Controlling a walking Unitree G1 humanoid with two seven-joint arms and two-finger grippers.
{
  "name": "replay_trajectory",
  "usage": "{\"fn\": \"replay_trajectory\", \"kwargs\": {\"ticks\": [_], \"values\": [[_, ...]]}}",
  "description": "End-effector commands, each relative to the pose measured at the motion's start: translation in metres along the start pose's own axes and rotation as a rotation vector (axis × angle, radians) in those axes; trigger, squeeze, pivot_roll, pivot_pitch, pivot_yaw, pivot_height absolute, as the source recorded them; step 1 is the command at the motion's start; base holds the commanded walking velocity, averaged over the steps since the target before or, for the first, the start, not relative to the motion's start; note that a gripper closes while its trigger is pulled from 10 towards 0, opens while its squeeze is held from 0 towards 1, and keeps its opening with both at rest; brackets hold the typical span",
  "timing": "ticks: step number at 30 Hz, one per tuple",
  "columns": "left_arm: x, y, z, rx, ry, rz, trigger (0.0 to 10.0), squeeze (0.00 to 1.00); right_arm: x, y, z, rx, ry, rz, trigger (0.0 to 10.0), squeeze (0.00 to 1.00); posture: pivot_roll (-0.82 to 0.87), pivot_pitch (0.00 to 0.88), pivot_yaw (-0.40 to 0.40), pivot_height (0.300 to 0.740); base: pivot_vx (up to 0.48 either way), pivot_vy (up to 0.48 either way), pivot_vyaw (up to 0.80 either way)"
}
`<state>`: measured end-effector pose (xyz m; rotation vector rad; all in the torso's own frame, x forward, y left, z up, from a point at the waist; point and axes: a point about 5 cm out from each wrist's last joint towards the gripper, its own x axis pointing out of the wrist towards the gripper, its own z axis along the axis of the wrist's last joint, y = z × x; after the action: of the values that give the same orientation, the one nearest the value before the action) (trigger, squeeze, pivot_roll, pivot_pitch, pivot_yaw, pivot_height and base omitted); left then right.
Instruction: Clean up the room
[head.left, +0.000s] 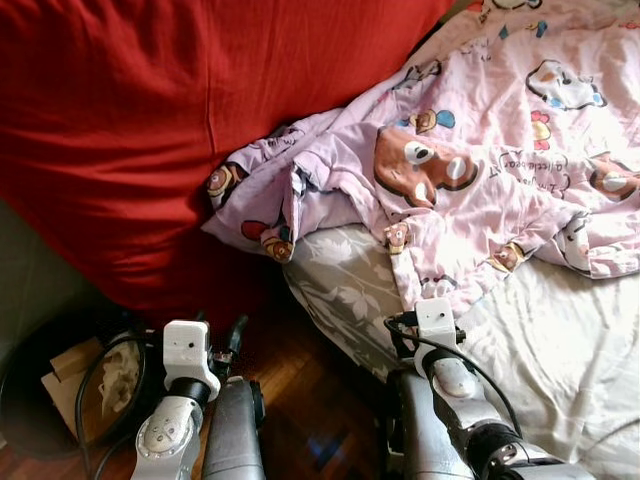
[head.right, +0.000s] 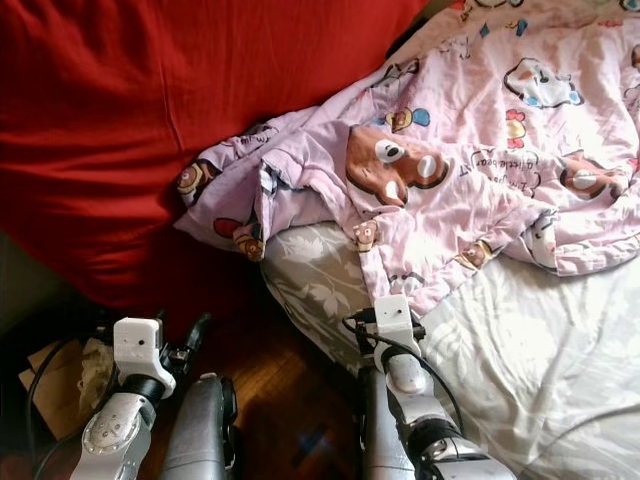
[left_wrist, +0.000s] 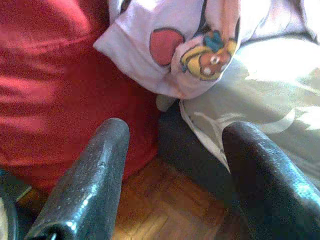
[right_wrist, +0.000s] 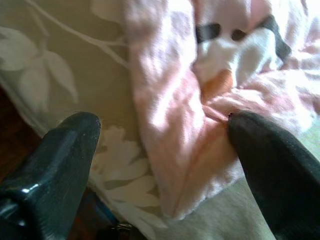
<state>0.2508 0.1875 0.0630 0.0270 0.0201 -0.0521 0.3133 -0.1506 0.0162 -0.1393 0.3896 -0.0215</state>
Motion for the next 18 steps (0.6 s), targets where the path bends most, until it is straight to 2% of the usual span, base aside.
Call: {"fn": "replay_trajectory", "kwargs": {"ticks": [1,4,7,8,9,10,18], "values": [[-0.007,0.001,-0.004,-0.002,0.028,0.002,10.0,0.0,-0.003,-0.003,-0.01,0.042,0.046,-0.034,10.0,0.0,0.19,0.345,0.026,0.576,0.0,0.0,0.0],[-0.009,0.001,-0.004,0.001,0.035,-0.001,10.0,0.0,-0.003,-0.003,-0.012,0.105,0.065,-0.051,10.0,0.0,0.19,0.358,0.03,0.576,0.0,0.0,0.0],[-0.014,0.001,-0.006,0.0,0.051,-0.002,10.0,0.0,-0.004,-0.006,-0.016,0.259,0.096,-0.107,10.0,0.0,0.19,0.371,0.033,0.576,0.0,0.0,0.0],[-0.014,0.001,-0.006,0.0,0.051,-0.002,10.0,0.0,-0.004,-0.006,-0.016,0.259,0.096,-0.107,10.0,0.0,0.19,0.371,0.033,0.576,0.0,0.0,0.0],[-0.016,0.0,-0.006,0.0,0.055,-0.002,10.0,0.0,-0.004,-0.007,-0.018,0.322,0.111,-0.129,10.0,0.0,0.19,0.374,0.033,0.576,0.0,0.0,0.0],[-0.017,0.0,-0.007,0.0,0.058,-0.003,10.0,0.0,-0.004,-0.008,-0.019,0.345,0.117,-0.138,10.0,0.0,0.19,0.375,0.034,0.576,0.0,0.0,0.0],[-0.022,0.0,-0.007,0.003,0.074,-0.005,10.0,0.0,-0.004,-0.001,-0.016,0.367,0.08,-0.07,10.0,0.0,0.2,0.39,0.036,0.576,0.0,0.0,0.0]]}}
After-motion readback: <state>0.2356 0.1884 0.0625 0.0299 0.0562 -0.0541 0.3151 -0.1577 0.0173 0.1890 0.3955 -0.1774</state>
